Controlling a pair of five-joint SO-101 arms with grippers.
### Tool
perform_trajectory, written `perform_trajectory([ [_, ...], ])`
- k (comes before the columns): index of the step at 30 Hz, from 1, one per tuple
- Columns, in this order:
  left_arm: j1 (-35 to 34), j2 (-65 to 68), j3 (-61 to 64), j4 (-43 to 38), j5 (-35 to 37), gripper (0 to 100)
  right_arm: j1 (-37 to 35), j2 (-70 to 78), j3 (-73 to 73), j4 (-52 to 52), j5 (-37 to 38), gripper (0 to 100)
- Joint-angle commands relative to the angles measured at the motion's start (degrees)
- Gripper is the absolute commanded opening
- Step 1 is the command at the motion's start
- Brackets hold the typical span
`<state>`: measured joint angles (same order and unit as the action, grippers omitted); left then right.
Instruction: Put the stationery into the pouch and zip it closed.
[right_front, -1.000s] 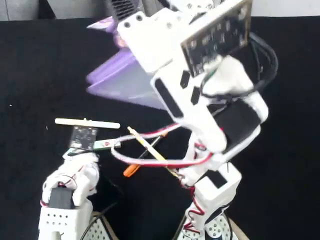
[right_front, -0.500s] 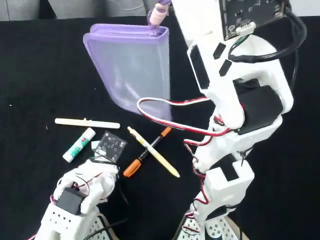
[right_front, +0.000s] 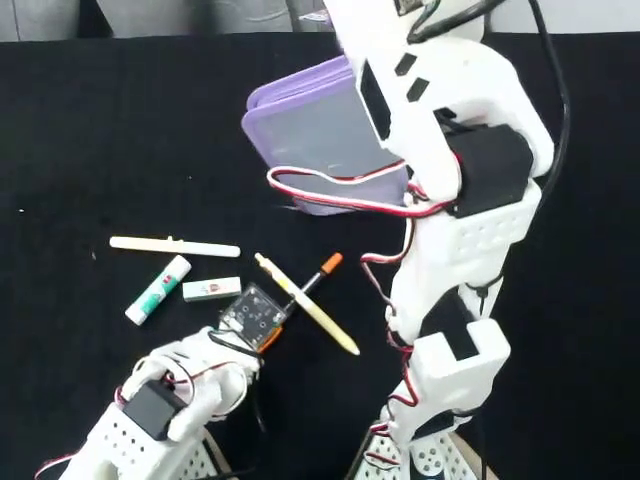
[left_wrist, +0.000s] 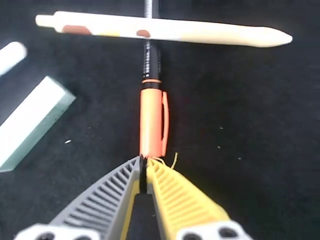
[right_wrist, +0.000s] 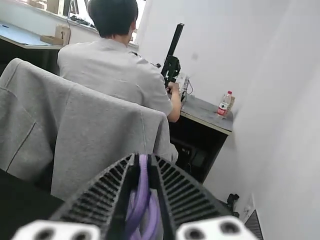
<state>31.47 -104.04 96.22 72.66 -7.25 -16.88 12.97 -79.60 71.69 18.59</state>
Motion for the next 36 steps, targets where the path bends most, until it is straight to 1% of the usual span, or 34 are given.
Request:
perform_trajectory([
  [1,0.84,-0.35,-1.01,-3.6,-0.09,3,0.35,-1.54,1.36,-0.09,0.62,1.1],
  [5,0.84,-0.35,-3.12,-12.92,-0.09,3,-0.35,-0.75,1.8,-1.05,0.26,1.1],
  [8,0.84,-0.35,-4.79,-21.71,-0.09,3,-2.81,-1.19,1.63,-1.05,0.26,1.1],
  [13,0.75,-0.35,-7.16,-37.98,0.35,3,-8.35,-2.15,0.04,1.58,0.26,1.1],
  [15,0.75,-0.35,-7.34,-42.55,0.44,3,-11.25,-2.68,-0.22,4.48,0.26,1.1],
  [17,-0.4,-0.35,-6.99,-44.04,0.97,3,-13.54,-3.47,-0.13,8.26,0.26,1.1],
  [19,-1.89,-0.35,-6.64,-43.96,3.69,3,-15.03,-3.91,-0.22,12.31,0.26,1.1],
  [22,-4.35,-0.35,-5.93,-43.96,5.8,3,-15.47,-5.14,-0.31,17.85,0.26,1.1],
  [25,-7.25,-0.35,-5.49,-43.87,6.68,11,-15.21,-6.9,-0.31,23.21,0.53,1.1],
  [27,-9.1,-0.44,-4.7,-43.96,8.79,17,-15.12,-8.48,-0.31,26.64,0.62,1.1],
  [30,-11.21,-0.35,-4.0,-43.87,12.04,20,-15.12,-11.3,0.13,29.45,0.62,1.1],
  [31,-11.65,-0.35,-3.91,-43.96,12.48,20,-14.86,-12.18,0.31,29.45,0.62,1.1],
  [33,-12.53,-0.35,-3.65,-43.96,12.92,20,-12.13,-13.93,2.33,29.54,0.44,1.1],
  [36,-13.32,-0.35,-3.74,-44.31,12.92,21,-8.26,-17.01,8.84,29.54,0.18,1.1],
])
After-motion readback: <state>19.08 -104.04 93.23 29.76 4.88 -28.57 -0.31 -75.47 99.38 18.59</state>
